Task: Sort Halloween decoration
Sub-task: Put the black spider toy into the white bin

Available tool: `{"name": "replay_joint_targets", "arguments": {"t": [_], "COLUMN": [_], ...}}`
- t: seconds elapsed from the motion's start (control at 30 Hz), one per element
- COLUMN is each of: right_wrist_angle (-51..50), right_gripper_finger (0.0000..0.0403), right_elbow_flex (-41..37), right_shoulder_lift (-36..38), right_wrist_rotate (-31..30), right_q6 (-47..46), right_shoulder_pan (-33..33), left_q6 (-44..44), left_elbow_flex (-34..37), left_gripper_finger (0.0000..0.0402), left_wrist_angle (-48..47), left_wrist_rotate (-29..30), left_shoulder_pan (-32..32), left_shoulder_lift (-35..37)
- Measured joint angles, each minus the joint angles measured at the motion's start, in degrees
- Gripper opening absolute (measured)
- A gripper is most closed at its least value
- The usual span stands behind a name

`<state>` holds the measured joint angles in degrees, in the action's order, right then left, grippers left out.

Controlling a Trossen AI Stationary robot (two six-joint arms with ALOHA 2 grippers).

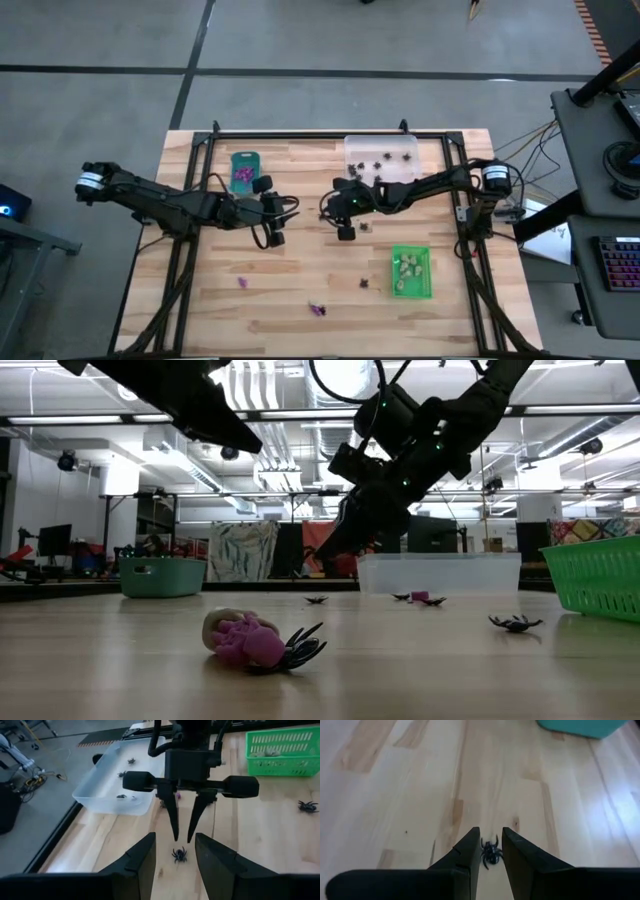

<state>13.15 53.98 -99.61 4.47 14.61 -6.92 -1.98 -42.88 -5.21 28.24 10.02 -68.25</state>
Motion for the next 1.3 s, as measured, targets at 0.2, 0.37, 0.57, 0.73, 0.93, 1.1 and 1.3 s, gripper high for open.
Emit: {"name": "replay_joint_targets", "arguments": {"t": [0.2, 0.37, 0.57, 0.73, 0.93, 1.1, 1.3], "right_wrist_angle": [0.42, 1.06, 2.06, 1.57, -2.26, -3.77, -3.6], "right_gripper_finger": [0.0092, 0.0135, 0.0185, 0.0208, 0.0212, 0.0212, 0.0212], "right_elbow_flex": [0.0, 0.0, 0.6, 2.93, 5.01, 5.27, 4.79], "right_shoulder_lift": [0.04, -1.45, -5.05, -7.49, -7.98, -7.96, -8.99], "right_wrist_rotate": [0.0, 0.0, 0.0, -0.09, -0.37, -0.29, -0.3], "right_q6": [0.38, 0.48, -0.02, -1.83, -0.62, 0.05, 0.44], "right_shoulder_pan": [-0.02, 0.0, -0.08, -0.61, -0.68, -0.88, -1.2], "left_q6": [-0.1, -0.22, -0.5, -0.5, -0.52, -0.52, -0.52], "left_elbow_flex": [-0.1, 0.09, 0.19, 0.21, 0.25, 0.32, 0.36], "left_gripper_finger": [0.012, 0.012, 0.012, 0.012, 0.012, 0.012, 0.012], "left_wrist_angle": [0.02, 0.07, 0.07, 0.09, 0.11, 0.09, 0.09], "left_wrist_rotate": [1.25, 1.25, 1.25, 1.25, 1.25, 1.25, 1.25], "left_shoulder_pan": [0.0, 0.0, 0.0, 0.0, 0.0, 0.0, 0.0], "left_shoulder_lift": [0.0, 0.0, 0.0, 0.0, -0.02, -0.02, -0.02]}}
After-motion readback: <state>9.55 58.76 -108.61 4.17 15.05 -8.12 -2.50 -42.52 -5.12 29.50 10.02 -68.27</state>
